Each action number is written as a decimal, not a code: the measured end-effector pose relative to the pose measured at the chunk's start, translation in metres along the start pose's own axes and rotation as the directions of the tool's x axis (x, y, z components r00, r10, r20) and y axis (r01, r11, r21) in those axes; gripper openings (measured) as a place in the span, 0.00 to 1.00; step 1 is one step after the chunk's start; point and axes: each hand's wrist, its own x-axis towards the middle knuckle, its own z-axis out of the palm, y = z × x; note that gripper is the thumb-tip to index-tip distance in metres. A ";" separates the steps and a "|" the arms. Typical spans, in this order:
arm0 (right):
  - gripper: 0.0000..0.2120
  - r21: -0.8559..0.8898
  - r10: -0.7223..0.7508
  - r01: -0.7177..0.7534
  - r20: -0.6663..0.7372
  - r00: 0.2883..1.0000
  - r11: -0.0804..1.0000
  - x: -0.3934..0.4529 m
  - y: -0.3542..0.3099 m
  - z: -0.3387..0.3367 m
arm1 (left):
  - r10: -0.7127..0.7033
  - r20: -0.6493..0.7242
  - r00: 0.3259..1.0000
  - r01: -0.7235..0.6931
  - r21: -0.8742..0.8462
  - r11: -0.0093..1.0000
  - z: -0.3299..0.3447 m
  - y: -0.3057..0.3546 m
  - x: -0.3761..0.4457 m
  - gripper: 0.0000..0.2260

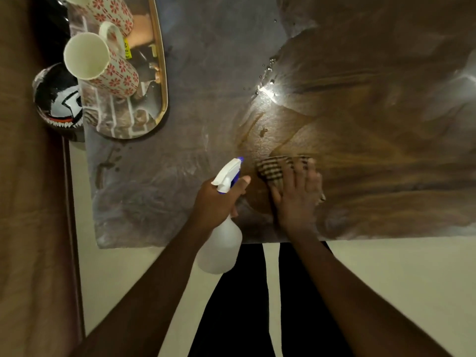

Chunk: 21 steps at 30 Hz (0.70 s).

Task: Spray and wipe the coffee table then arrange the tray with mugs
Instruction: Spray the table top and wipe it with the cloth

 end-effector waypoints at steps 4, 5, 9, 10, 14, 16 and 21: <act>0.25 0.090 -0.671 0.665 0.115 0.733 0.742 -0.053 -0.005 0.019 | 0.020 -0.100 0.995 -0.016 0.042 0.999 0.005 -0.012 -0.016 0.08; 0.23 0.087 -0.727 0.723 0.134 0.674 0.686 -0.060 0.012 0.017 | 0.008 -0.105 0.994 -0.002 0.060 0.998 0.004 -0.015 -0.018 0.11; 0.27 0.003 -0.448 0.452 0.132 0.884 0.892 -0.052 0.069 -0.005 | -0.056 -0.078 0.995 0.058 0.013 0.998 -0.005 -0.024 -0.022 0.10; 0.28 0.002 -0.303 0.304 0.101 0.948 0.953 -0.044 0.069 -0.010 | -0.061 -0.087 0.994 0.061 0.000 0.998 -0.009 -0.026 -0.022 0.09; 0.26 0.034 0.233 -0.231 -0.041 0.972 0.972 -0.014 -0.004 0.002 | -0.056 -0.176 0.983 0.047 -0.055 0.997 -0.022 -0.029 -0.023 0.12; 0.26 0.046 0.177 -0.176 -0.022 0.984 0.983 -0.014 -0.053 0.015 | -0.055 -0.212 0.976 0.039 -0.080 0.996 -0.028 -0.030 -0.022 0.13; 0.22 0.148 -0.712 0.697 0.173 0.680 0.702 -0.057 -0.059 0.028 | -0.038 -0.214 0.976 0.025 -0.063 0.998 -0.047 -0.023 -0.015 0.14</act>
